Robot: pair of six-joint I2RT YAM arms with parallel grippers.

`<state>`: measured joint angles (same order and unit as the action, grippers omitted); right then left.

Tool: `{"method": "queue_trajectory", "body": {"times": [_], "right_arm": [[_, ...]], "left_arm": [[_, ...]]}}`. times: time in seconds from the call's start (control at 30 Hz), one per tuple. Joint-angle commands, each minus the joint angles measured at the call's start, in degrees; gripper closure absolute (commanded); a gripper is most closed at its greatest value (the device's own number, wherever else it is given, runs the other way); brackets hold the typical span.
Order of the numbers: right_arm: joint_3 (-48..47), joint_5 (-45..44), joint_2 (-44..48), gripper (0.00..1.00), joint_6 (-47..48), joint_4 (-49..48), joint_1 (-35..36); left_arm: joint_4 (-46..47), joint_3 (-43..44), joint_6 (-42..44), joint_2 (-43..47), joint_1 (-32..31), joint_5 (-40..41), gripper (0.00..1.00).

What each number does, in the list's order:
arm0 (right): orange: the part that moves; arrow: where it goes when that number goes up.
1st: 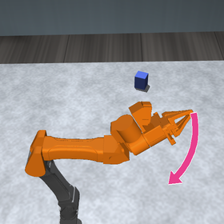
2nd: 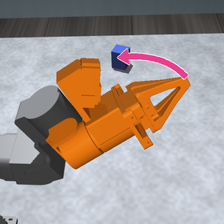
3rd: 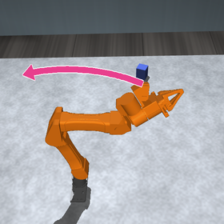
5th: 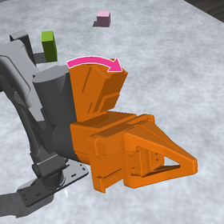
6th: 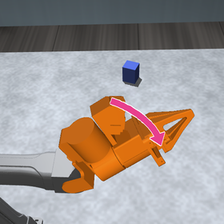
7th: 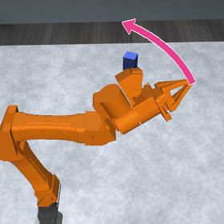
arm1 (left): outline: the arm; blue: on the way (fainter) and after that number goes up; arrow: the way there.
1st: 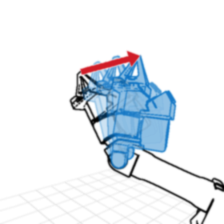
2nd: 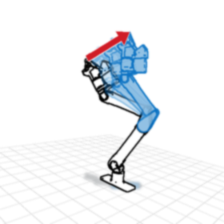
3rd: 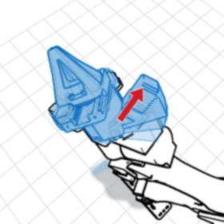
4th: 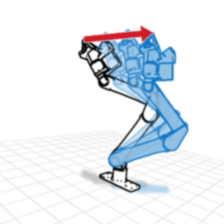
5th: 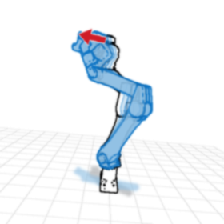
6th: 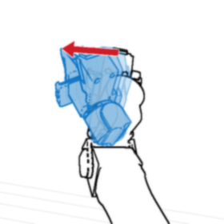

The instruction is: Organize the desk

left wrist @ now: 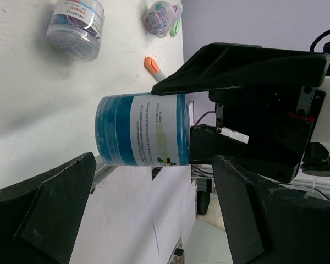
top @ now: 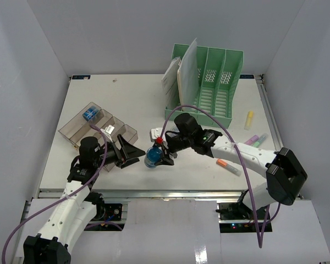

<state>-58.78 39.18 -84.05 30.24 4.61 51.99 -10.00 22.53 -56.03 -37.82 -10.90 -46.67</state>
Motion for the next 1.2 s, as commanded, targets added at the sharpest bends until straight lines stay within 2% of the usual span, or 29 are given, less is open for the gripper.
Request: {"method": "queue_trajectory", "body": {"times": [0.0, 0.6, 1.0, 1.1, 1.17], "right_arm": [[-5.5, 2.3, -0.8, 0.92, -0.2, -1.0, 0.2], [-9.8, 2.1, -3.4, 0.92, -0.6, 0.5, 2.6], [-13.6, -2.0, -8.2, 0.90, -0.9, -0.3, 3.2], [-13.9, -1.9, -8.8, 0.80, -0.6, -0.1, 3.3], [-13.8, -1.8, -8.8, 0.57, -0.1, 0.4, 3.3]], "left_arm": [[3.5, -1.0, -1.4, -0.1, -0.3, -1.9, 0.02], [4.2, -0.8, -1.7, -3.6, -0.5, -1.1, 0.02], [4.7, -2.0, -3.8, -4.0, -0.6, -2.1, 0.22], [4.8, -2.2, -4.1, -3.6, -0.6, -2.0, 0.34], [5.0, -2.5, -4.2, -3.5, -0.6, -1.9, 0.41]]}}
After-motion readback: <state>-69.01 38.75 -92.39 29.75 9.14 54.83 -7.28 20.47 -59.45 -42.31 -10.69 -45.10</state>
